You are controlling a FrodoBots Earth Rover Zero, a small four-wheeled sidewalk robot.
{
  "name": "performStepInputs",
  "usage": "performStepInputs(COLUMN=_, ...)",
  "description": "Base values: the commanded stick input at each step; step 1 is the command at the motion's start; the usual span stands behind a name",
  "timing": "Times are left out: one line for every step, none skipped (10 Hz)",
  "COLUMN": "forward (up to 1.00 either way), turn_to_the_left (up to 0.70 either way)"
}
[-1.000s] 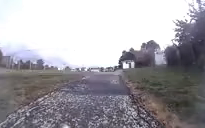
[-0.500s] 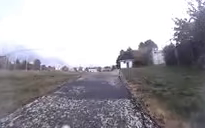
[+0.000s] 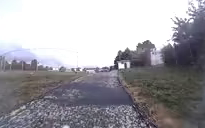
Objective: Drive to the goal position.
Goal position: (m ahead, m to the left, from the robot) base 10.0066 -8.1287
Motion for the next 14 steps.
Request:
performStepInputs(forward=0.6, turn_to_the_left=0.0)
performStepInputs(forward=0.6, turn_to_the_left=0.0)
performStepInputs(forward=0.6, turn_to_the_left=0.0)
performStepInputs(forward=0.6, turn_to_the_left=0.0)
performStepInputs(forward=0.6, turn_to_the_left=0.0)
performStepInputs(forward=0.6, turn_to_the_left=0.0)
performStepInputs(forward=0.6, turn_to_the_left=0.0)
performStepInputs(forward=0.6, turn_to_the_left=0.0)
performStepInputs(forward=0.6, turn_to_the_left=0.0)
performStepInputs(forward=0.6, turn_to_the_left=0.0)
performStepInputs(forward=0.6, turn_to_the_left=0.0)
performStepInputs(forward=0.6, turn_to_the_left=0.0)
performStepInputs(forward=0.6, turn_to_the_left=0.0)
performStepInputs(forward=0.6, turn_to_the_left=0.0)
